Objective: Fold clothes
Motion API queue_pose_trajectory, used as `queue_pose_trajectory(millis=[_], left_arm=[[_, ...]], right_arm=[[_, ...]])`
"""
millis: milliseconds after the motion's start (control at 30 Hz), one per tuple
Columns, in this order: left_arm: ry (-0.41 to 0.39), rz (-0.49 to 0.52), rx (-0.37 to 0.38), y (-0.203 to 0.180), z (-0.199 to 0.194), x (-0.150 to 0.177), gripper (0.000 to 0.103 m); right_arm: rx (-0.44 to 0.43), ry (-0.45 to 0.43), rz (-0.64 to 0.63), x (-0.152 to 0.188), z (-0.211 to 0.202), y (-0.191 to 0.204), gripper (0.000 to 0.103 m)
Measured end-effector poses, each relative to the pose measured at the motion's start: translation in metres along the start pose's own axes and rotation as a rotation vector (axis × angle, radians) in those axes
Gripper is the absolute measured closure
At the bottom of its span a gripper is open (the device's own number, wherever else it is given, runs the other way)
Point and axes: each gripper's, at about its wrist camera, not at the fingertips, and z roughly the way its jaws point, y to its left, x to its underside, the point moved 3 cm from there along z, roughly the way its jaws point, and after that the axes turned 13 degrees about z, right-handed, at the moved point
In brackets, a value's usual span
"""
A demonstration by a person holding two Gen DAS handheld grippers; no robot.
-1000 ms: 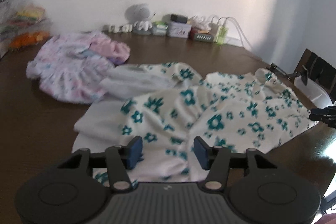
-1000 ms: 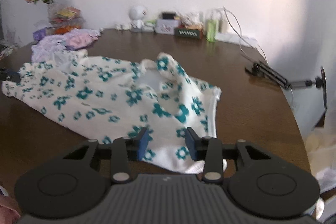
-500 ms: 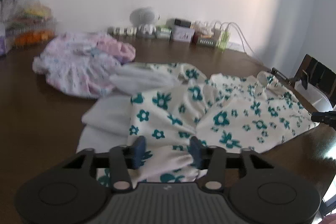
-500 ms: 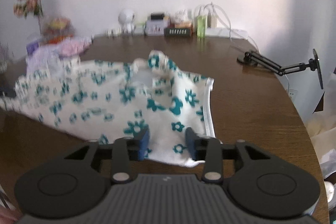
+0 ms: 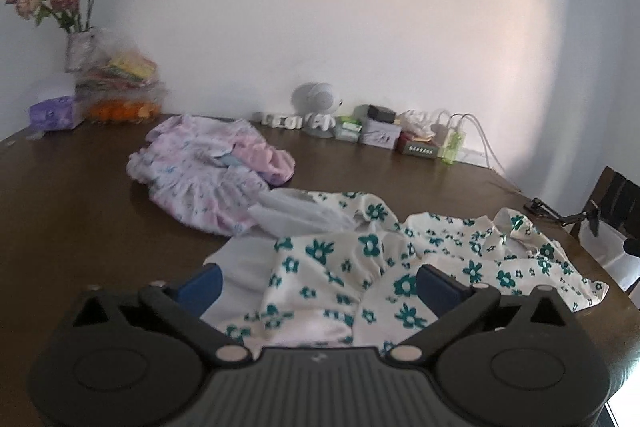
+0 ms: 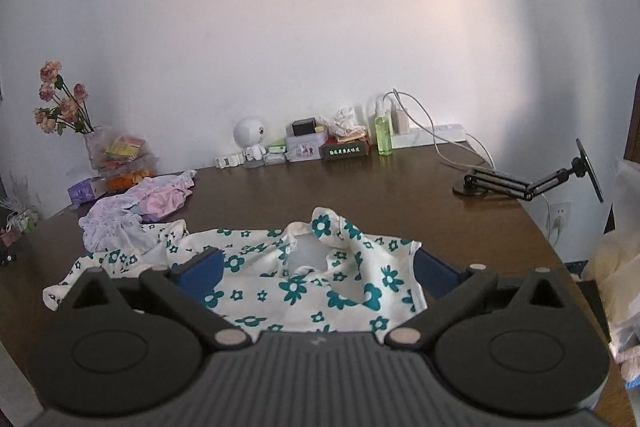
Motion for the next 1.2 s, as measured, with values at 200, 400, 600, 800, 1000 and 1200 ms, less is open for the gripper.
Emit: queue_pose_trajectory(millis=[200,400,600,800,1000,1200], left_arm=[[0.023,0.017,-0.031,-0.017,-0.013,0.015,0.0],[0.03,0.016,-0.025,-0.025,-0.023,0.028,0.0],[0.039,0.013,-0.037,-0.028,-0.03,0.035,0.0],[0.038,0.044,-0.013,-0.038,-0.035,0.038,0.0],[0.03,0.096,0.001,-0.044,-0.03,0.029,0.0],[0.049,0.269,0.011,-0.056,-0.007,-0.005,0.0]], right_arm=[[-0.02,0.037,0.016,0.008,0.002,0.01,0.0],[-0.024,0.061,-0.007,0.011,0.0,0.028,0.0],[-0.024,0.061,-0.036,0.017,-0.011,0.044,0.0],[-0.016,0.059,-0.06,0.023,-0.02,0.049,0.0],[-0.001,0.045,-0.08,0.021,-0.026,0.045,0.0],[-0.01,0.041,-0.174,-0.002,-0.018,0.044,0.0]])
